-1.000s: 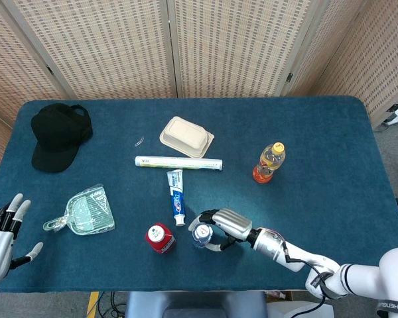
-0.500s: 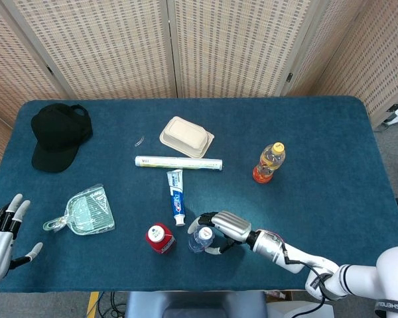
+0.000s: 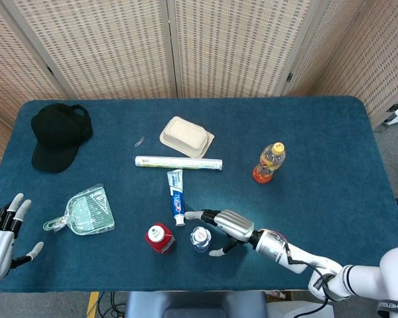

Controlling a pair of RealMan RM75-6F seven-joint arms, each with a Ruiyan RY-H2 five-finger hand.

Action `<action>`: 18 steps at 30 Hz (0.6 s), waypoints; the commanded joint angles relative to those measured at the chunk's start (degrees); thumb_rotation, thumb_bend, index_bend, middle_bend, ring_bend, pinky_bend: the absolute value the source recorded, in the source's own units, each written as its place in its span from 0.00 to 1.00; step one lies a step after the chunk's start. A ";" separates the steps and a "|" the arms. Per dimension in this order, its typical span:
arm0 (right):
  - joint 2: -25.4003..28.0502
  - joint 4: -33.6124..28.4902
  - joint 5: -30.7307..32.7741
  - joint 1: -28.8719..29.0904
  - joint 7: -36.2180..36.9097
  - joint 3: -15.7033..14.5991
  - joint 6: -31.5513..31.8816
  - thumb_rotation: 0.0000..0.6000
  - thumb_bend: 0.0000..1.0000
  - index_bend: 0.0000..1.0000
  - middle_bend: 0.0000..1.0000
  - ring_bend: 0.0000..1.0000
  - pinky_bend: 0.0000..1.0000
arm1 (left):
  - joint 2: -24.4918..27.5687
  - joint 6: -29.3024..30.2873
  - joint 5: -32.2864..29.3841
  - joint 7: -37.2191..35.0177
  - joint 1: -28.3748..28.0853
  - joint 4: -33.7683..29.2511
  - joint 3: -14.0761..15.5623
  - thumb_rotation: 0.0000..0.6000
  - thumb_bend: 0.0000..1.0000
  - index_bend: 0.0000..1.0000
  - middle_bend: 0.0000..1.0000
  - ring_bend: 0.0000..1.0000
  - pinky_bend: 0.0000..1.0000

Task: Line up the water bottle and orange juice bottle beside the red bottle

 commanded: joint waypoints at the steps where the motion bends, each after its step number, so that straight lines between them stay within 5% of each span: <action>1: 1.82 -1.09 0.26 -0.69 -0.82 0.29 1.51 1.00 0.15 0.05 0.11 0.10 0.27 | 0.09 0.01 0.00 0.03 -0.02 -0.05 -0.04 1.00 0.18 0.08 0.00 0.06 0.09; 18: 16.60 -9.94 8.65 -10.98 -8.97 -0.59 7.78 1.00 0.15 0.05 0.14 0.10 0.27 | -0.38 -0.81 -0.17 -0.98 -0.90 0.85 -0.54 1.00 0.18 0.08 0.00 0.06 0.09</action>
